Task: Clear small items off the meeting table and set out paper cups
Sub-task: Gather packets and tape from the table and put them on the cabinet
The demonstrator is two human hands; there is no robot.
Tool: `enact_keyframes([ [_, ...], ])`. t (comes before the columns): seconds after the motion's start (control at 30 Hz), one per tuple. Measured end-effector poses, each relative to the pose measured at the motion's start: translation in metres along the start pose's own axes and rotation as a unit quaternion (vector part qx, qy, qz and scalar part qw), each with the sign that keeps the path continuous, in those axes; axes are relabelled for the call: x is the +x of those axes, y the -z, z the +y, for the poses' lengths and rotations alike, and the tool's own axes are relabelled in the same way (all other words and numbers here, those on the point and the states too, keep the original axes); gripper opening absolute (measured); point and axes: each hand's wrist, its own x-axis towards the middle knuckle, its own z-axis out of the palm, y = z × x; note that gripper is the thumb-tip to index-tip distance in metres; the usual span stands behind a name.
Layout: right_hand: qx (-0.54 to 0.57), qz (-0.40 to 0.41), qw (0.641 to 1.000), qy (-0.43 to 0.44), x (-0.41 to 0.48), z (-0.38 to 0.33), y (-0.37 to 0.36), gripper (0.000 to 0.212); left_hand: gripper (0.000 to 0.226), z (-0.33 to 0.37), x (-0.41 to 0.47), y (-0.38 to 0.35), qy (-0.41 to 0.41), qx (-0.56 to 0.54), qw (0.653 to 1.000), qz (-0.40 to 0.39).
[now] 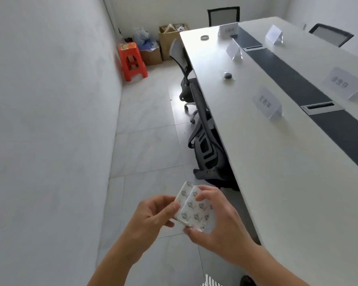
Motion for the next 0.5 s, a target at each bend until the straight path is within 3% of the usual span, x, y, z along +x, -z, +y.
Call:
enact_keyframes([
  [0.1, 0.026, -0.048, 0.998, 0.0, 0.018, -0.026, -0.043, 0.063, 0.012, -0.014, -0.016, 0.053, -0.026, 0.004, 0.998, 0.052],
  [0.17, 0.07, -0.07, 0.994, -0.042, 0.031, -0.037, -0.063, 0.062, 0.014, -0.025, -0.025, 0.084, -0.028, 0.003, 0.996, 0.086],
  [0.3, 0.129, -0.122, 0.977, -0.12, 0.062, -0.045, -0.09, 0.026, 0.013, -0.036, -0.024, 0.125, -0.021, -0.083, 0.988, 0.131],
  [0.4, 0.138, -0.159, 0.967, -0.143, 0.087, -0.044, -0.111, 0.007, 0.009, -0.04, -0.001, 0.138, 0.026, -0.236, 0.951, 0.197],
  [0.5, 0.159, -0.206, 0.951, -0.167, 0.117, -0.038, -0.133, 0.011, 0.011, -0.043, 0.035, 0.146, 0.1, -0.322, 0.909, 0.244],
])
